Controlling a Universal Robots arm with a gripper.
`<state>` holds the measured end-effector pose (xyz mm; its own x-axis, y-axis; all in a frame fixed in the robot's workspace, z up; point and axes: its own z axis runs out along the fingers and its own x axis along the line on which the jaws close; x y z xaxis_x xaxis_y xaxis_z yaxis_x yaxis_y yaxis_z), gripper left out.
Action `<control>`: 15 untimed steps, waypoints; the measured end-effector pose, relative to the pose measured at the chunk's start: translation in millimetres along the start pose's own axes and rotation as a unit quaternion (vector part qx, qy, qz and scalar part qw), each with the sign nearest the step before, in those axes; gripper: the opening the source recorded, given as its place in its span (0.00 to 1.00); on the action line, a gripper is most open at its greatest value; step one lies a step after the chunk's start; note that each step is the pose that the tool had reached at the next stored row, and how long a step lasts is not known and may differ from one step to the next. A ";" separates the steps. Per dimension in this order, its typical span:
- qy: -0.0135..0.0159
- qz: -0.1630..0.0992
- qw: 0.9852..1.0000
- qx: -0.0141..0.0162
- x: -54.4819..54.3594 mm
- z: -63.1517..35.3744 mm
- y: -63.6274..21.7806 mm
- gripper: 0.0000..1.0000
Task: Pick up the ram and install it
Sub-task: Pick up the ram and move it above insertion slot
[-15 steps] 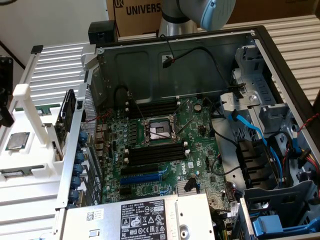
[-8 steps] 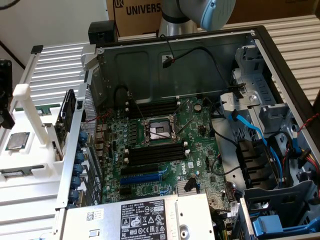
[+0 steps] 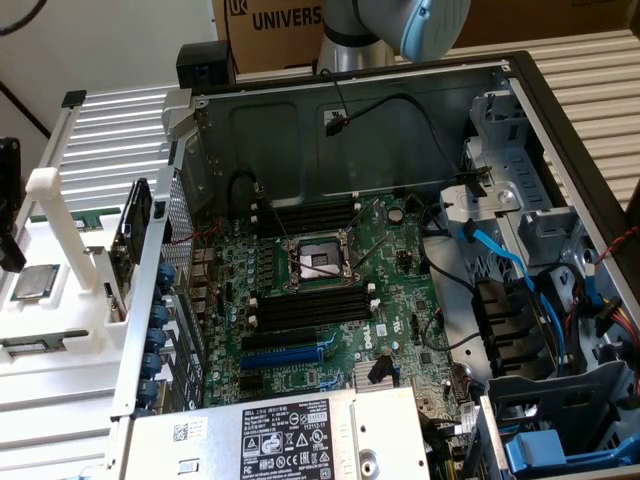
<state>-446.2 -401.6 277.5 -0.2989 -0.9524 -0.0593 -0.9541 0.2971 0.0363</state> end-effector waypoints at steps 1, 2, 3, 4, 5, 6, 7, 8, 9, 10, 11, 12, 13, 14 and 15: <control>0.000 -0.003 1.000 0.000 0.4 1.9 0.8 0.10; 0.000 -0.007 1.000 0.000 0.7 3.6 0.8 0.10; 0.000 -0.013 1.000 -0.001 0.9 5.0 0.8 0.10; 0.001 -0.028 1.000 -0.002 1.2 7.2 0.7 0.10; 0.001 -0.035 0.999 -0.002 1.4 7.9 0.6 0.10; 0.002 -0.053 0.999 -0.002 4.7 9.9 -0.5 0.10; 0.002 -0.055 0.998 -0.002 6.7 10.2 -1.1 0.10; 0.002 -0.057 0.998 -0.001 8.7 10.4 -1.7 0.10; 0.001 -0.059 0.998 0.000 10.6 10.5 -2.3 0.10; 0.001 -0.061 0.998 0.002 12.1 10.7 -2.8 0.10; 0.000 -0.064 0.998 0.004 13.3 11.0 -3.2 0.10; 0.000 -0.067 0.998 0.007 14.3 11.4 -3.6 0.10; -0.001 -0.072 0.997 0.011 15.8 12.5 -4.1 0.10; -0.001 -0.075 0.997 0.011 16.3 13.5 -4.5 0.10; -0.001 -0.078 0.997 0.011 16.7 14.6 -5.0 0.10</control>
<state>-446.7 -418.1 261.7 -0.1476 -0.9869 -0.0653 -0.9890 0.1477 0.0037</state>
